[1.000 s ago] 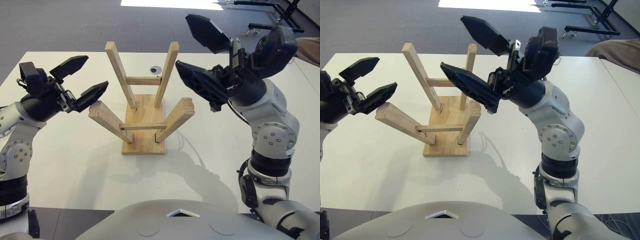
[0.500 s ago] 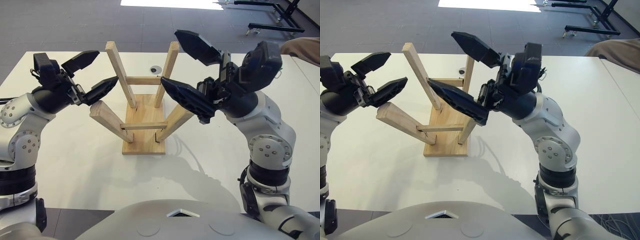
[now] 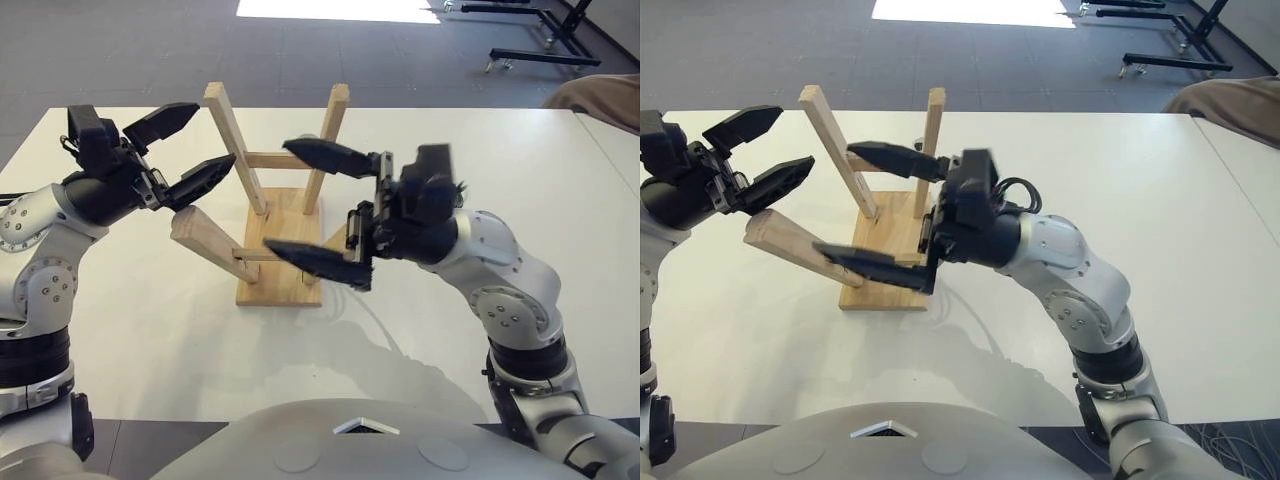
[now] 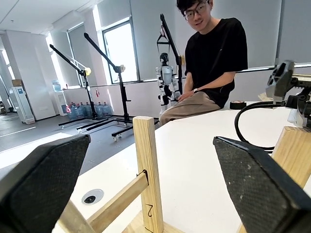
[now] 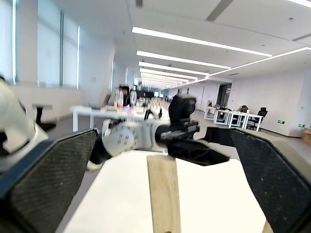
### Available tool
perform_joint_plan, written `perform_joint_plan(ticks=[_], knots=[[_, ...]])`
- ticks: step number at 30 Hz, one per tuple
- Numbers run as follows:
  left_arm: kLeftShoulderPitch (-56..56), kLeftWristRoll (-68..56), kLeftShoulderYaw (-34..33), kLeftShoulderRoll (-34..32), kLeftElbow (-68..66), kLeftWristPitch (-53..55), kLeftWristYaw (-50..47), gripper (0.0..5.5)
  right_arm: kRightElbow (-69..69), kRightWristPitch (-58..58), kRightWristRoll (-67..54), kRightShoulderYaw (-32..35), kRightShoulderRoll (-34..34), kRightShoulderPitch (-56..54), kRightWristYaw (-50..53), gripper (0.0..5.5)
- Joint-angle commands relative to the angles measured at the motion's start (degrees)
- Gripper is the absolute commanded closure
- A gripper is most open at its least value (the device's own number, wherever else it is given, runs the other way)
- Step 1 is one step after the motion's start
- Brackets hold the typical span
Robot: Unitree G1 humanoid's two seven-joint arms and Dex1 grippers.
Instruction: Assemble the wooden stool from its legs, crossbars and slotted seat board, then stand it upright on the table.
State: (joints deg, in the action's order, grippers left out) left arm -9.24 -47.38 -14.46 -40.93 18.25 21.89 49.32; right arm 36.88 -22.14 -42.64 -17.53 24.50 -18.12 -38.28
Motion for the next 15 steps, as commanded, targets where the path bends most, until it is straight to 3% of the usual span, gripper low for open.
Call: perform_joint_plan(ticks=[1,7,15], knots=[[-0.6,0.7,0.4,0.0,0.1,1.2,0.5,0.86,-5.3,-7.9,3.9,-4.6,4.0,4.8,-0.4,0.46],[0.0,1.8,0.3,0.9,-0.3,0.3,0.1,0.86,-3.1,-5.8,-6.7,8.1,-1.6,-4.0,5.6,0.46],[-1.0,0.7,-3.6,0.4,-1.2,-0.1,-0.2,0.86,-3.3,-4.8,-20.8,22.6,-3.7,-6.4,10.3,0.46]])
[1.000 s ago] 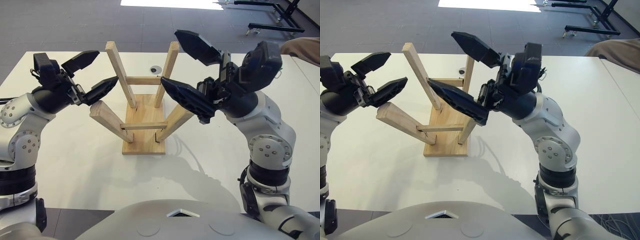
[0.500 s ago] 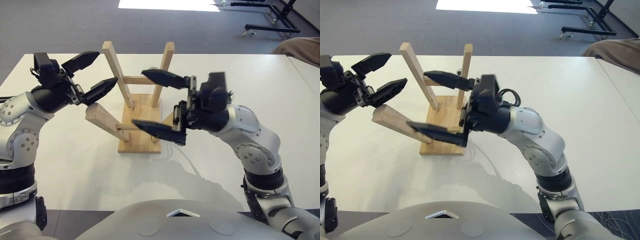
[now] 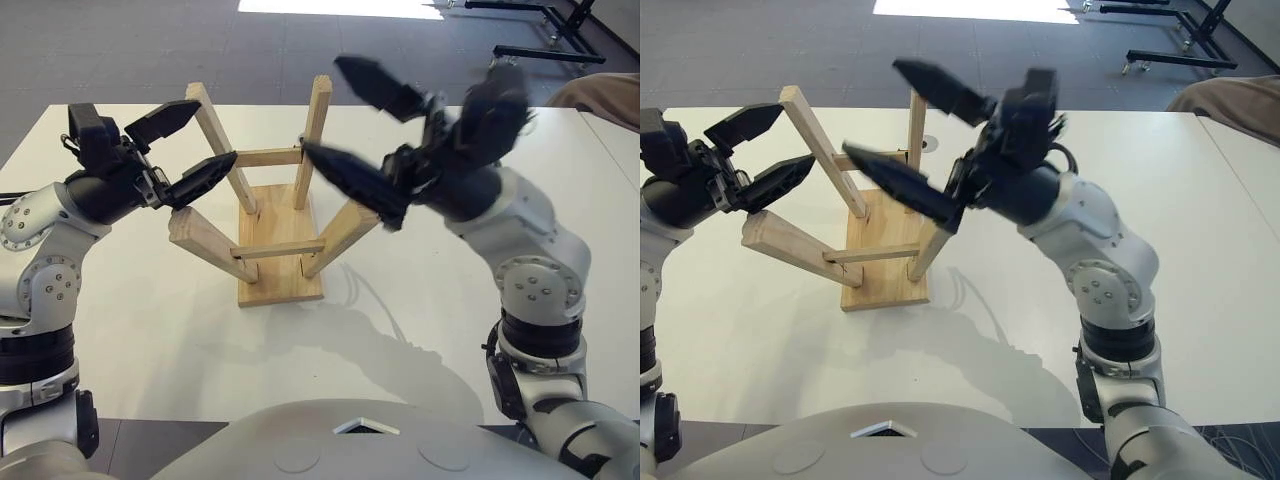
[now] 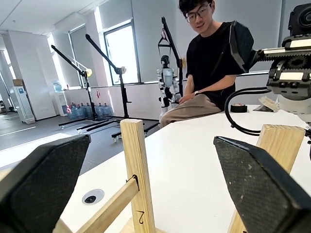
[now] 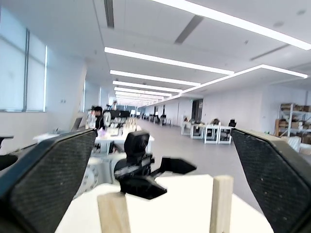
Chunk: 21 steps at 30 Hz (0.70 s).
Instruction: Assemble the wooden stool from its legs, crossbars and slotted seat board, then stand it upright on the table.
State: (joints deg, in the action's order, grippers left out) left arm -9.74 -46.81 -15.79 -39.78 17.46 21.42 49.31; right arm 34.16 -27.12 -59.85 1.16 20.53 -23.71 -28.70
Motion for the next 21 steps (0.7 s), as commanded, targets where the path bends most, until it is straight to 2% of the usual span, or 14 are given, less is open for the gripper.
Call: perform_joint_plan(ticks=[1,7,9,12,14,21], knots=[[-0.5,-0.5,-3.9,-1.2,-0.6,0.3,-0.1,0.86,-1.6,0.2,-3.5,5.4,1.5,0.6,-0.9,0.46],[0.4,-7.4,-16.4,-3.6,0.4,2.5,-1.7,0.86,-9.2,0.8,2.9,10.2,9.5,12.8,-12.8,0.46],[7.5,-4.7,-18.8,-5.3,1.1,2.3,2.2,0.86,-12.1,1.7,5.9,10.6,11.7,15.3,-16.5,0.46],[21.5,0.9,-19.5,-5.4,2.9,0.5,9.2,0.86,-15.3,2.5,9.2,10.6,13.5,16.9,-20.3,0.46],[27.0,2.9,-18.8,-3.4,3.6,-0.8,10.5,0.86,-16.2,2.7,10.3,9.9,13.4,16.8,-21.4,0.46],[28.1,2.9,-15.5,0.7,7.1,-1.7,7.1,0.86,-16.0,0.7,10.9,7.7,13.5,15.5,-24.7,0.46]])
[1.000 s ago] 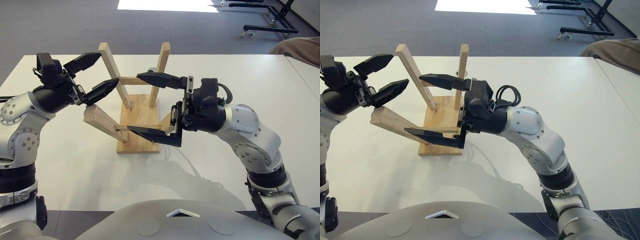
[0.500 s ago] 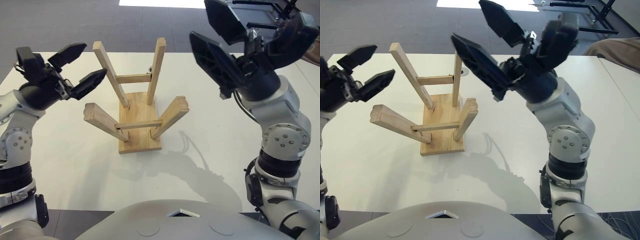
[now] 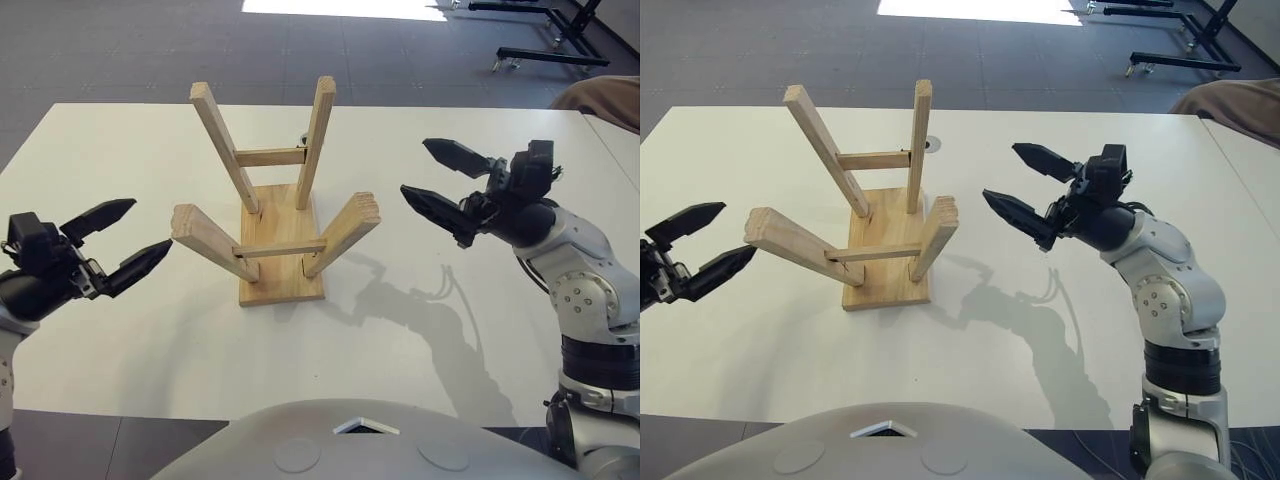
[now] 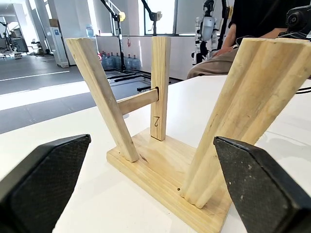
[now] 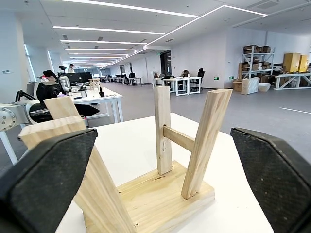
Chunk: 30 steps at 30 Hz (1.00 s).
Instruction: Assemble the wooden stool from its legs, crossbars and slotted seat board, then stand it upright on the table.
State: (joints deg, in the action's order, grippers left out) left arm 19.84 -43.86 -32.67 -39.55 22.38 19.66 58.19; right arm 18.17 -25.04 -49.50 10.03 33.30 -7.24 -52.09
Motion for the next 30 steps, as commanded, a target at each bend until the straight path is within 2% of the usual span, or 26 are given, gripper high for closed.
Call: perform_joint_plan(ticks=[1,15,30], knots=[[-2.0,-0.6,1.6,0.6,2.7,0.3,-2.4,0.86,0.0,-1.2,1.0,-1.7,0.7,-0.5,-1.9,0.46],[-6.0,-3.5,4.6,-0.6,5.7,3.5,-4.6,0.86,-1.1,0.1,5.0,-7.3,-2.8,-1.9,-4.6,0.46],[-9.8,0.6,13.6,-0.8,8.5,2.8,-5.3,0.86,-3.7,-0.1,7.6,-11.5,-3.6,-6.3,-8.9,0.46]])
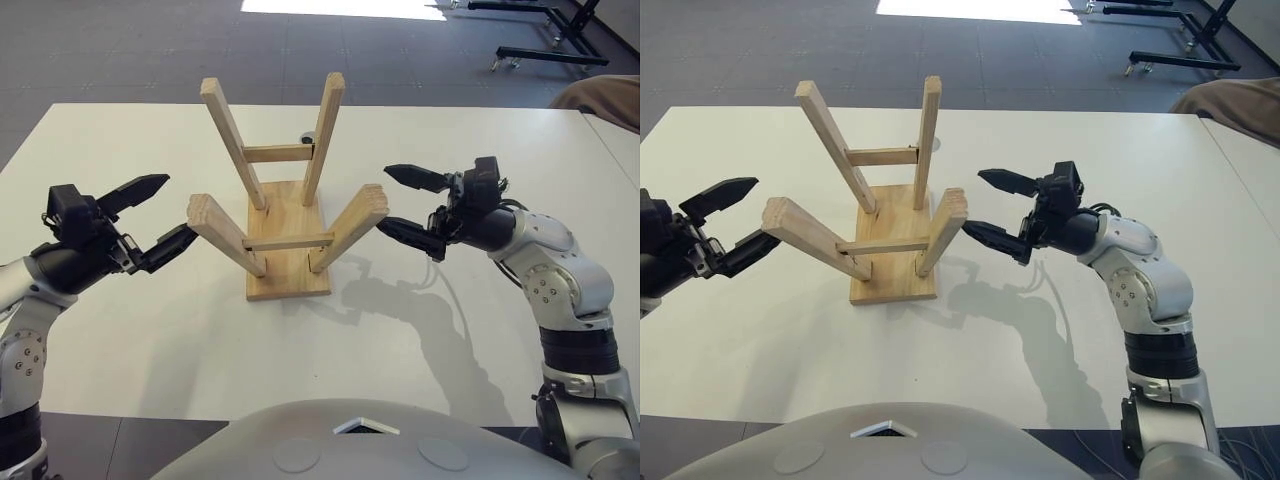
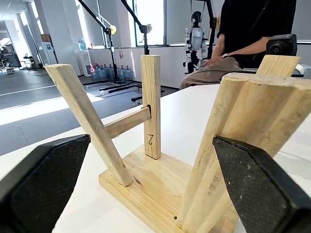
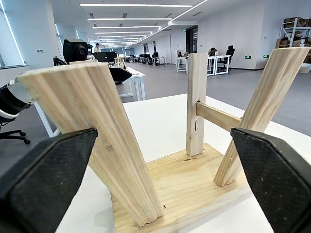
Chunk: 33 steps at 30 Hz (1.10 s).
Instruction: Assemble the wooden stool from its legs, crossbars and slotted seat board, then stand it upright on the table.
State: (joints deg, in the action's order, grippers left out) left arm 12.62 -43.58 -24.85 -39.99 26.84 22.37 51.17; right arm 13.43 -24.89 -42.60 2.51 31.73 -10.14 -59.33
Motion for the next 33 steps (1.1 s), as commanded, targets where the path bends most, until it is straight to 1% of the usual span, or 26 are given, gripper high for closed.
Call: perform_joint_plan(ticks=[1,9,12,16,21,24,28,29,30,33], knots=[[-2.9,0.5,6.2,-0.3,4.1,0.0,1.7,0.86,1.1,-0.4,0.7,-4.3,-2.3,-3.7,-1.7,0.46],[-7.2,2.3,12.9,1.4,4.4,0.5,1.7,0.86,-1.3,0.5,3.8,-6.0,-2.8,-6.4,-3.0,0.46],[-7.7,4.6,13.9,1.8,2.3,-0.6,2.0,0.86,-2.1,1.2,5.0,-5.9,-2.7,-6.4,-3.4,0.46],[-6.9,6.7,10.2,0.6,-0.4,-2.6,1.5,0.86,-4.4,2.6,6.7,-2.9,-0.6,-5.4,-3.4,0.46],[-5.8,5.8,3.2,0.2,-1.5,-4.7,0.2,0.86,-7.6,4.4,7.0,2.4,2.5,-4.3,-3.7,0.46],[-6.7,3.9,-2.6,-0.2,-1.1,-5.2,-1.7,0.86,-7.6,0.6,-0.3,9.4,3.4,-5.9,-3.0,0.46],[-11.2,-2.0,-7.8,-0.4,-1.5,-3.7,-4.9,0.86,-4.8,-4.2,-9.5,14.5,3.3,-11.7,0.3,0.46],[-14.1,-5.8,-7.8,0.2,-0.5,-2.3,-7.4,0.86,-3.4,-5.2,-11.8,14.7,2.0,-14.9,2.6,0.46],[-17.0,-9.6,-6.4,1.0,1.4,-1.1,-9.3,0.86,-1.4,-5.9,-13.5,13.7,0.4,-17.5,4.4,0.46],[-22.0,-14.2,0.7,2.6,6.3,0.9,-10.6,0.86,5.2,-6.8,-16.9,9.6,-3.8,-19.0,7.2,0.46]])
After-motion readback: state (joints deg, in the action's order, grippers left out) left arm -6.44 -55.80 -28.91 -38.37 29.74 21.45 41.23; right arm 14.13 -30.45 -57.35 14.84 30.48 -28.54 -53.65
